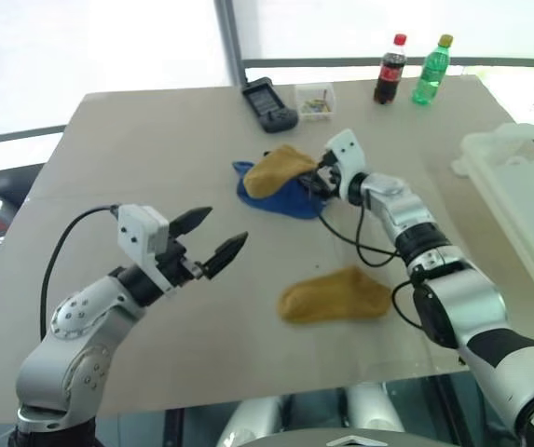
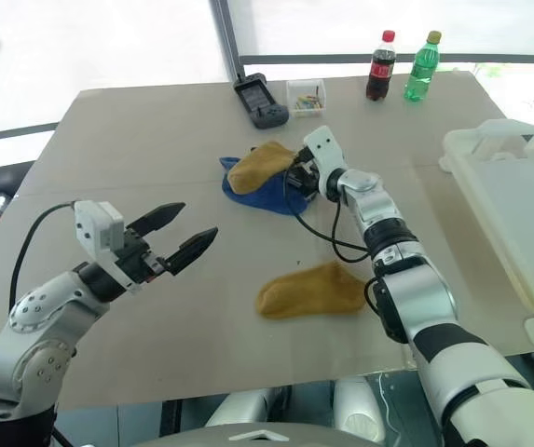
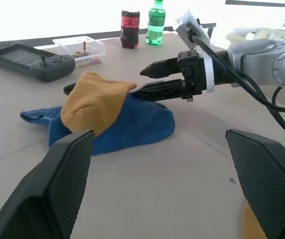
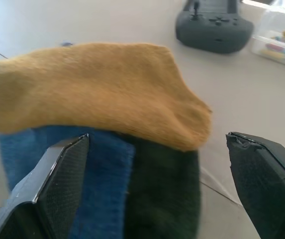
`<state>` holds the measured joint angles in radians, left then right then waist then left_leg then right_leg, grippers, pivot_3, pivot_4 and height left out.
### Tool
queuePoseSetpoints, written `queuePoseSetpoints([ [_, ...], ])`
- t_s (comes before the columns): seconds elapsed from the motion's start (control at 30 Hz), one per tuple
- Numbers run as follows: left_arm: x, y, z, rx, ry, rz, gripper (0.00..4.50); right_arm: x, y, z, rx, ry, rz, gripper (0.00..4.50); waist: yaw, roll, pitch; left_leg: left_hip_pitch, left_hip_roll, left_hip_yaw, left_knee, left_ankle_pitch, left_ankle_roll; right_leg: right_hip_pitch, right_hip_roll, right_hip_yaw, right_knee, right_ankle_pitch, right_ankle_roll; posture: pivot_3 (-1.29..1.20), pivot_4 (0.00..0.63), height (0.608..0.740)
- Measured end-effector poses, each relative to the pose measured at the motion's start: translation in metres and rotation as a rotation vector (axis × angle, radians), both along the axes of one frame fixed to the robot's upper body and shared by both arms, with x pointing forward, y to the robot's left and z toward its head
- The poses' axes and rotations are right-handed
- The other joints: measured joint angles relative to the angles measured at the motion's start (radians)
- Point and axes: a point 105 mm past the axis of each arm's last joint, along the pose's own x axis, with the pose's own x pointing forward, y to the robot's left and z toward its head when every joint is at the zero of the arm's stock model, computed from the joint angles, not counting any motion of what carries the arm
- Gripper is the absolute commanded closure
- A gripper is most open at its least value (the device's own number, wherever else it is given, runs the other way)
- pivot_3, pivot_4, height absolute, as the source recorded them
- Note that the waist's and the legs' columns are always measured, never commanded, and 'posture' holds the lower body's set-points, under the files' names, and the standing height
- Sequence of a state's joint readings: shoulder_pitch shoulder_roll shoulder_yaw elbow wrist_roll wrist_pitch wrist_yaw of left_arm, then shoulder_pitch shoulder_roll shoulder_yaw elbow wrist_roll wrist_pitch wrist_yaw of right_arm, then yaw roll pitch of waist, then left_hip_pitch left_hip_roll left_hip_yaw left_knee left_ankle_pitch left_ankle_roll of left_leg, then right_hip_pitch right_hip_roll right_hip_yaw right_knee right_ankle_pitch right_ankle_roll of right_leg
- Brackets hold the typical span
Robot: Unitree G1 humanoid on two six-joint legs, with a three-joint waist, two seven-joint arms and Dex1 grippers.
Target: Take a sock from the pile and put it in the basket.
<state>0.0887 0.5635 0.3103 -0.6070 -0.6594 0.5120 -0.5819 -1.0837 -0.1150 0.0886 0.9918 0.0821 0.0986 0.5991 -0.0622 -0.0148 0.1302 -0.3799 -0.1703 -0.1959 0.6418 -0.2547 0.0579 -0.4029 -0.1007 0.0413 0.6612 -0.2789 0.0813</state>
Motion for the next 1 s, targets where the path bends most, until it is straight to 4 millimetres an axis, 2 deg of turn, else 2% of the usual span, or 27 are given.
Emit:
queuePoseSetpoints([
  [0.2,-0.005,0.009,-0.004,0.004,0.015,0.046,0.04,-0.025,0.046,0.022,0.019,-0.158,0.186,0.0,-0.007,0.001,0.0,0.0,0.0,0.0,0.0,0.0,0.0,0.0,0.002,0.0,0.0,0.0,0.0,0.0,0.15,0.74],
  [0.3,-0.006,0.012,-0.007,0.006,0.022,0.06,0.04,-0.035,0.061,0.008,-0.003,-0.167,0.221,0.0,-0.006,0.001,0.0,0.0,0.0,0.0,0.0,0.0,-0.001,0.0,0.005,0.0,0.001,0.0,0.0,0.0,0.15,0.74],
  [0.4,-0.007,0.012,-0.007,0.01,0.02,0.062,0.04,-0.038,0.066,0.002,-0.024,-0.166,0.22,0.0,-0.004,0.001,0.0,0.0,0.0,0.0,0.0,0.0,-0.001,0.0,0.006,0.0,0.001,0.0,-0.001,0.0,0.15,0.74],
  [0.5,-0.007,0.013,-0.007,0.015,0.015,0.064,0.0,-0.036,0.066,0.001,-0.042,-0.19,0.203,0.88,-0.004,0.001,0.0,0.001,0.0,0.0,0.0,0.0,-0.001,0.0,0.006,0.0,0.001,0.001,-0.001,0.0,0.15,0.74],
  [0.73,-0.006,0.013,-0.004,0.025,-0.004,0.066,0.0,-0.031,0.06,-0.016,-0.11,-0.193,0.165,4.44,-0.008,0.001,0.0,0.001,0.001,0.0,0.0,-0.001,-0.002,0.0,0.007,0.001,0.001,0.001,-0.001,0.0,0.15,0.74],
  [0.83,-0.005,0.014,-0.004,0.032,-0.006,0.07,0.0,-0.027,0.058,-0.022,-0.151,-0.19,0.133,4.48,-0.008,0.001,0.0,0.001,0.001,0.0,0.0,-0.001,-0.002,0.0,0.008,0.001,0.001,0.001,-0.001,0.0,0.15,0.74],
  [1.0,-0.005,0.014,-0.005,0.033,-0.004,0.071,0.0,-0.022,0.056,-0.021,-0.172,-0.208,0.097,4.48,-0.008,0.001,0.0,0.001,0.001,0.0,0.0,-0.001,-0.002,0.0,0.008,0.001,0.001,0.001,-0.001,0.0,0.15,0.74],
])
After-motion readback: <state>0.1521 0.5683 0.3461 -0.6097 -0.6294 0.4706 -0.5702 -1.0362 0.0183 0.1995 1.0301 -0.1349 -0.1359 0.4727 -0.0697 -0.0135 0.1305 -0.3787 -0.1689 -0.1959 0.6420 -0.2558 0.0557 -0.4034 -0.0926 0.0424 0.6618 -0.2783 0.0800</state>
